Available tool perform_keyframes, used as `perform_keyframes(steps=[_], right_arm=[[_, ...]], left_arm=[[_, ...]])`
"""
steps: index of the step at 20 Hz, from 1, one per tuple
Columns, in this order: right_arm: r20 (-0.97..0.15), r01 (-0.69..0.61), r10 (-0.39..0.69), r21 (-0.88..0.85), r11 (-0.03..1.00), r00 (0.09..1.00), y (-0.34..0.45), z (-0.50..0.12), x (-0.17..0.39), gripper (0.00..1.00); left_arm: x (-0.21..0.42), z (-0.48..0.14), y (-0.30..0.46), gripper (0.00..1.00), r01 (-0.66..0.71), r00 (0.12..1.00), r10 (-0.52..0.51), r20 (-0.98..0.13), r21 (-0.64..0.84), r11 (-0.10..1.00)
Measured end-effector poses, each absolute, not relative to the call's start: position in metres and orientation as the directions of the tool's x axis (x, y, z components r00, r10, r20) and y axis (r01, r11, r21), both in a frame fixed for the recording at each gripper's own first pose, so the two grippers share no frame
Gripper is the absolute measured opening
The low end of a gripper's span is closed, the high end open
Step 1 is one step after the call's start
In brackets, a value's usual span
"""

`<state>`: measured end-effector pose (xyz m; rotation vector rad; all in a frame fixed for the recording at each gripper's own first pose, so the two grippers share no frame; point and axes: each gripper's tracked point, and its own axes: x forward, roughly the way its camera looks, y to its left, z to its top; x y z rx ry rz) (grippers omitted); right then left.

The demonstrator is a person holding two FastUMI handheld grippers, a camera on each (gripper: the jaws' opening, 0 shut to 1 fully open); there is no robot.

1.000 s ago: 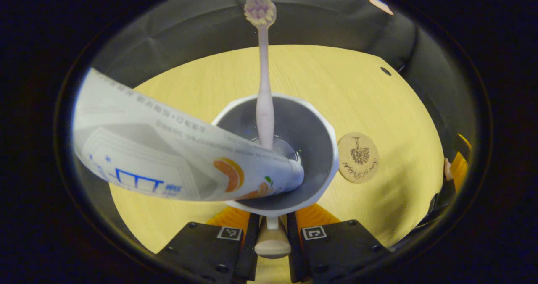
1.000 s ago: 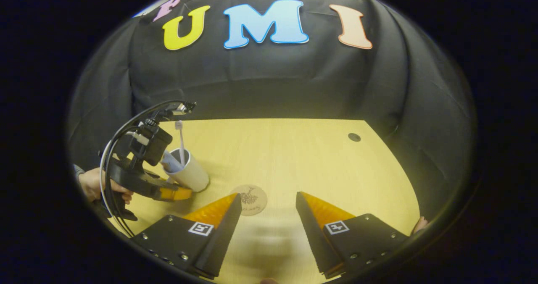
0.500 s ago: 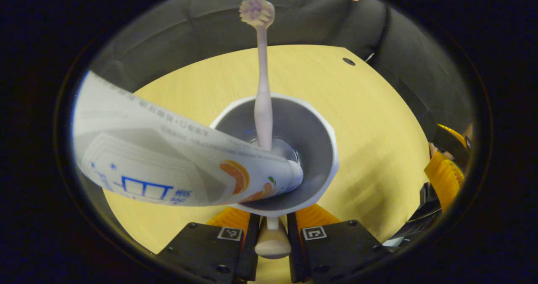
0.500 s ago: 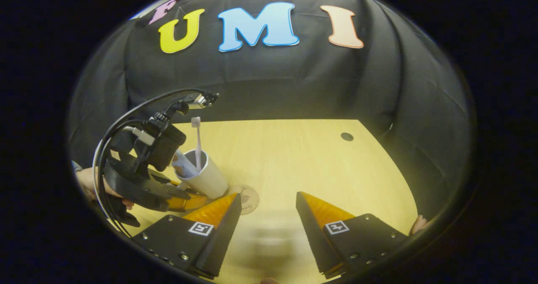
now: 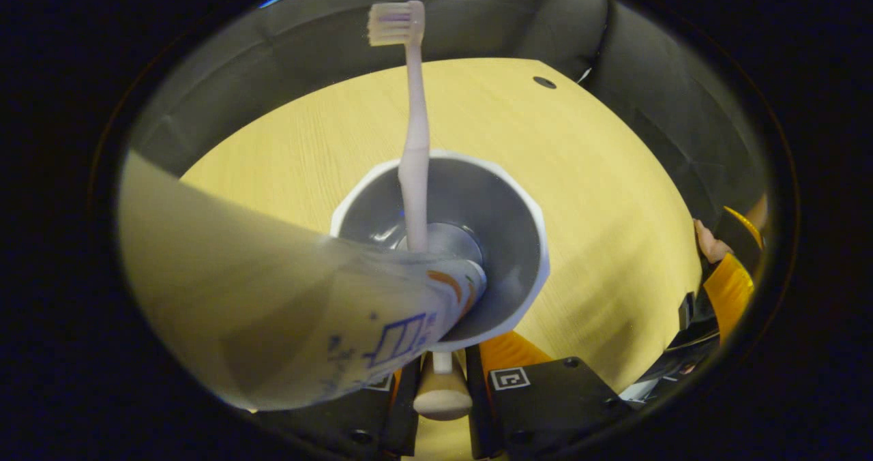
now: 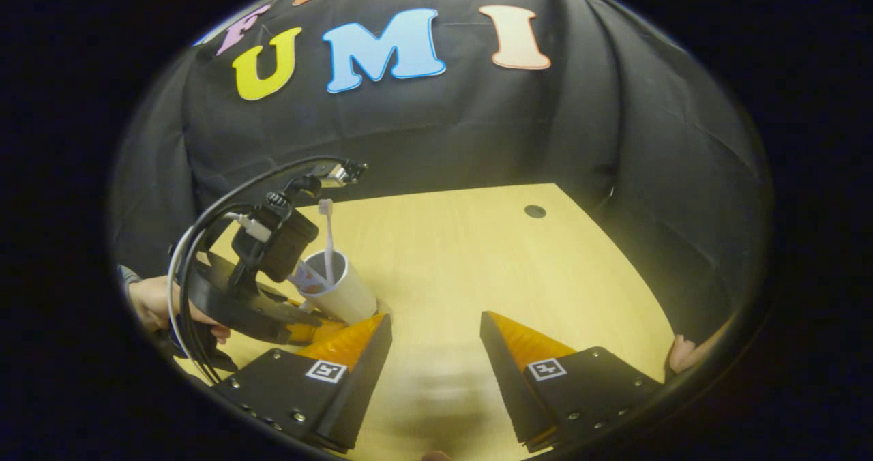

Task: Put the toothbrush and toothpaste on the desktop into the cup, then pick up the cup and place it on the coaster on the desktop.

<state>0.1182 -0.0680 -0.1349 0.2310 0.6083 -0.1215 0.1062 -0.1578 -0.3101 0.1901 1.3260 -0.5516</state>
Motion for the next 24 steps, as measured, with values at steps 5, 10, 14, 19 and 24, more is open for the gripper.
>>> perform_keyframes(steps=[5,10,14,19,24], right_arm=[[-0.577,0.204,-0.066,0.177,0.963,0.814,-0.07,-0.137,0.119,0.81],[-0.583,0.208,-0.051,0.205,0.956,0.811,-0.069,-0.141,0.116,0.81],[-0.571,0.193,-0.036,0.216,0.957,0.82,-0.07,-0.137,0.119,0.81],[-0.559,0.171,-0.032,0.199,0.965,0.829,-0.069,-0.135,0.12,0.81],[-0.509,0.136,-0.023,0.185,0.973,0.86,-0.071,-0.122,0.121,0.81]], left_arm=[[0.115,-0.309,-0.153,0.43,0.466,0.115,-0.25,-0.961,-0.17,0.868],[0.139,-0.289,-0.141,0.43,0.5,0.104,-0.204,-0.973,-0.126,0.857],[0.162,-0.264,-0.129,0.43,0.496,0.101,-0.211,-0.972,-0.135,0.858],[0.204,-0.216,-0.115,0.96,0.474,0.152,-0.252,-0.956,-0.153,0.867],[0.265,-0.134,-0.089,0.96,0.399,0.309,-0.319,-0.896,-0.183,0.899]])
